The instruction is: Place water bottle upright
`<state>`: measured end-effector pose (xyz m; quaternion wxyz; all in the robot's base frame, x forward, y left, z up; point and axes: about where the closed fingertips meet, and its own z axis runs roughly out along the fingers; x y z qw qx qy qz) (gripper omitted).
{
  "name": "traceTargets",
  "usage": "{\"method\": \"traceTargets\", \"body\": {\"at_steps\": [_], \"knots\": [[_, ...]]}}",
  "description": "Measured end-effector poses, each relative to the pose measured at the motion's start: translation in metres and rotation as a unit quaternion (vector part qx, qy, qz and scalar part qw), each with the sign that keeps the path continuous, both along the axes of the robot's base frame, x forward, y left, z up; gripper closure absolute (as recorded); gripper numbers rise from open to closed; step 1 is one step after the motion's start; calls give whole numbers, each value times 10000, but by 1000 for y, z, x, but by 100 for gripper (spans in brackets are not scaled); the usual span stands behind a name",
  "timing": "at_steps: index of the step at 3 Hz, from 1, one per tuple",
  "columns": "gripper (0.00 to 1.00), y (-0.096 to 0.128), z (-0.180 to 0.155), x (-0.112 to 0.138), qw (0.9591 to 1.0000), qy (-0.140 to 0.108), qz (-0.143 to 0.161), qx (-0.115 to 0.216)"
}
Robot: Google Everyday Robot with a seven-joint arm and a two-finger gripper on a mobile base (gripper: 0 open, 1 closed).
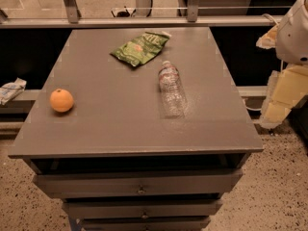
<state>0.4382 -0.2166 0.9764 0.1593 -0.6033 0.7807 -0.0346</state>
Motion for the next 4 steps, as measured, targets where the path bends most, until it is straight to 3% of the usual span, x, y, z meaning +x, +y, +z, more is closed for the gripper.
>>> {"method": "traceTargets", "body": {"at_steps": [1, 2, 3, 4], "knots": [[0, 0, 0, 0, 10000, 0, 0, 0], [0, 9, -3, 11, 9997, 32, -226, 79], [0, 36, -8, 49, 9963, 109, -771, 360], [0, 64, -17, 82, 9876, 235, -1363, 742]]}}
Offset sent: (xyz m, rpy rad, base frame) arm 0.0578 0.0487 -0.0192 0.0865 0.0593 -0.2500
